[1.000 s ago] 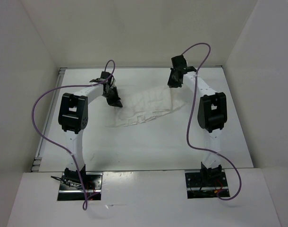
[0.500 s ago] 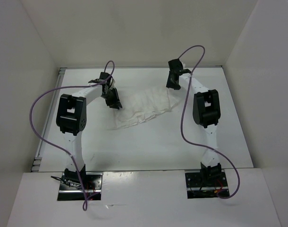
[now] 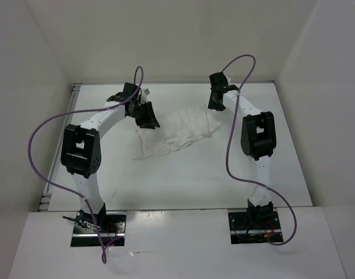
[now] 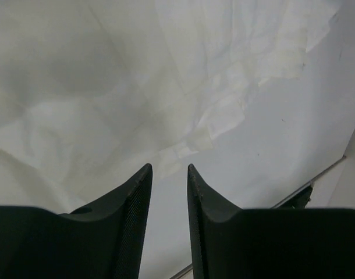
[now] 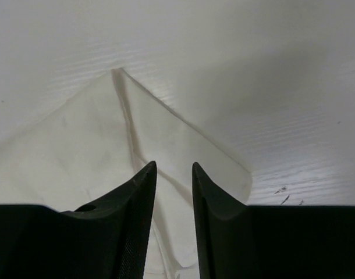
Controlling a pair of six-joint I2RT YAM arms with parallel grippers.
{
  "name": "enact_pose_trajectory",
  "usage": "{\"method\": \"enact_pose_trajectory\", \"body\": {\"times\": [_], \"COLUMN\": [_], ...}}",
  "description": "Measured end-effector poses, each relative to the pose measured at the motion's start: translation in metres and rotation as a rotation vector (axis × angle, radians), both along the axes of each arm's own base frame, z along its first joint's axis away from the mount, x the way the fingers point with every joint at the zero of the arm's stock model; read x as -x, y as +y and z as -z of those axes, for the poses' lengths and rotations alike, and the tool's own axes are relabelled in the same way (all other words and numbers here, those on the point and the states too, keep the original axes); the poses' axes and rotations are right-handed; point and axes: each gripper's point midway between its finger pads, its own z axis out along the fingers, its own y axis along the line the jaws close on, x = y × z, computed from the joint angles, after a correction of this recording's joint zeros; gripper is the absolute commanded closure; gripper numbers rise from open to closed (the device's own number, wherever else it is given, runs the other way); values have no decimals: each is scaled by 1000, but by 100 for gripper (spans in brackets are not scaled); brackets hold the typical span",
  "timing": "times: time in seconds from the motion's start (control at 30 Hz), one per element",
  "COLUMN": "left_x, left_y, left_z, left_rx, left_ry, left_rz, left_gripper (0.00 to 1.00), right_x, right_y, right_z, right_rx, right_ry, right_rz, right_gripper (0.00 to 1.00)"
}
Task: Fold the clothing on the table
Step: Fold the skirt
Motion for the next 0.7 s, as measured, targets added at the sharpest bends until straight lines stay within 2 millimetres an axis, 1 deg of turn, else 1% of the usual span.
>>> {"method": "enact_pose_trajectory", "body": {"times": [0.07,0.17,0.27,0.4,0.5,0.57,0.63,0.7], "left_x": [7,10,8,6,6,8,14,22], "left_y": [-13,-28,-36,-45,-55,-63,-73,-84], "left_z": [7,24,50,85,84,85,87,87], "left_rx": [19,37,42,48,75,83,97,112], "left_ry": [24,57,105,170,171,161,158,162], "left_rz": [35,73,90,99,113,130,151,169], "left_gripper": [62,62,62,62,63,63,63,63], "right_x": [2,5,13,21,25,26,25,24], "right_y": [5,11,13,14,13,12,12,12], "right_z": [12,26,38,48,53,55,55,55], "right_rx": [-19,-45,-61,-70,-71,-71,-71,-70], "right_ry": [27,59,95,124,138,137,132,130], "right_rz": [-14,-29,-33,-29,-24,-19,-18,-18], "right_gripper": [65,65,65,65,63,63,63,65]}}
